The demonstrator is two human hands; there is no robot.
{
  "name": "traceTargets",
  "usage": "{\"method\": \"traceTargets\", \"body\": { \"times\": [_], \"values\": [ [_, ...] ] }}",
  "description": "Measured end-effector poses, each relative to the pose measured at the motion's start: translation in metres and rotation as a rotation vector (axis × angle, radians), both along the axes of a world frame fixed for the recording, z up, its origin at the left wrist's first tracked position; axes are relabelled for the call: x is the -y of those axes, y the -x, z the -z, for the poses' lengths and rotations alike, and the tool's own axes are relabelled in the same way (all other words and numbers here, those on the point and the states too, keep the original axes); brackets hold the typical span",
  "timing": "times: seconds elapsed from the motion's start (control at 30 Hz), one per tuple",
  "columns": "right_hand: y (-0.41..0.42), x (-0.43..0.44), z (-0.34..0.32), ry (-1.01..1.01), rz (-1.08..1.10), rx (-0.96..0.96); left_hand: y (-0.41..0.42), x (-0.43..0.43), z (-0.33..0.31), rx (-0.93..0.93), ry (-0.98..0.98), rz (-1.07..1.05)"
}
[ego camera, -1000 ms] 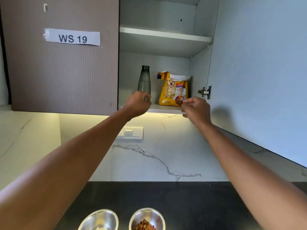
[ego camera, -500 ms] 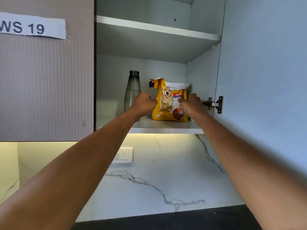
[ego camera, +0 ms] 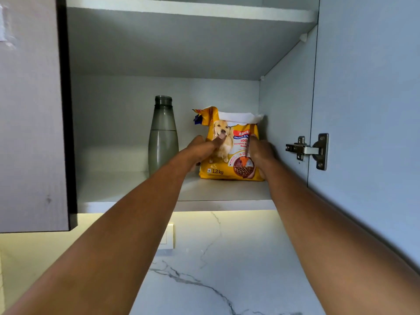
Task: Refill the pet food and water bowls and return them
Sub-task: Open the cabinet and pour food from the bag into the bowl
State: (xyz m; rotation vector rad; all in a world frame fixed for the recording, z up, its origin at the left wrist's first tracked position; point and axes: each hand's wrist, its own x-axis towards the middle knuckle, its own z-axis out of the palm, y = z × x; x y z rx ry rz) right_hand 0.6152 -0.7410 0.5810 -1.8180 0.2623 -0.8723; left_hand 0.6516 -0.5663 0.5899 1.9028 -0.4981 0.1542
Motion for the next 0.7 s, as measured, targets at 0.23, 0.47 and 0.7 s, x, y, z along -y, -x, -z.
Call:
{"method": "traceTargets", "body": {
  "times": [0.23,0.47,0.7],
  "values": [
    [-0.001,0.007,0.009,-0.004,0.0,0.011,0.005,0.005,0.002,-0.035,-0.017,0.013],
    [0.05,-0.02,0.013,0.008,-0.013,-0.005,0.049,-0.019,0.002,-0.009,-0.018,0.022],
    [0.111,-0.061,0.024,-0.031,0.018,0.121,0.117,-0.059,0.015,0.083,0.031,0.036]
  ]
}}
